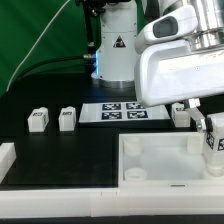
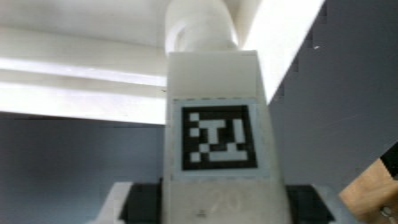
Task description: Assemble one leg
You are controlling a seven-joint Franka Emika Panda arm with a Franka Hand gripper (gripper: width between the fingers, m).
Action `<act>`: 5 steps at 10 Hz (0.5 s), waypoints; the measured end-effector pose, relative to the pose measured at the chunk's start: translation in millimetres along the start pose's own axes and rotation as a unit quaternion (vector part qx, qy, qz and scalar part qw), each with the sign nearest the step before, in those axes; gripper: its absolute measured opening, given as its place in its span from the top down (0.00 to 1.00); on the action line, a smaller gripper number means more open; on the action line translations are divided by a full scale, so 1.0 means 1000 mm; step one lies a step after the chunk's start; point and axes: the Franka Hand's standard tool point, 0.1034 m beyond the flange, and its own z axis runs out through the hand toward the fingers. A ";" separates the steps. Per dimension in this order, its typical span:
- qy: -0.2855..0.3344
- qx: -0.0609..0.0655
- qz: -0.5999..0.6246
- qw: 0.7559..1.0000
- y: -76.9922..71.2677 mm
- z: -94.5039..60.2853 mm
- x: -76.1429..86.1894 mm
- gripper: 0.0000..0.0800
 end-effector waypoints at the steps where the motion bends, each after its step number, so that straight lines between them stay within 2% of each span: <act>1: 0.003 -0.001 0.000 1.000 0.001 0.001 0.000 0.63; 5: 0.002 -0.001 0.003 1.000 0.003 0.009 -0.007 0.63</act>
Offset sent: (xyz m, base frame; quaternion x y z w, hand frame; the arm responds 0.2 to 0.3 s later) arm 0.0018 0.0011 -0.0093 -0.0017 0.0099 0.0053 0.9999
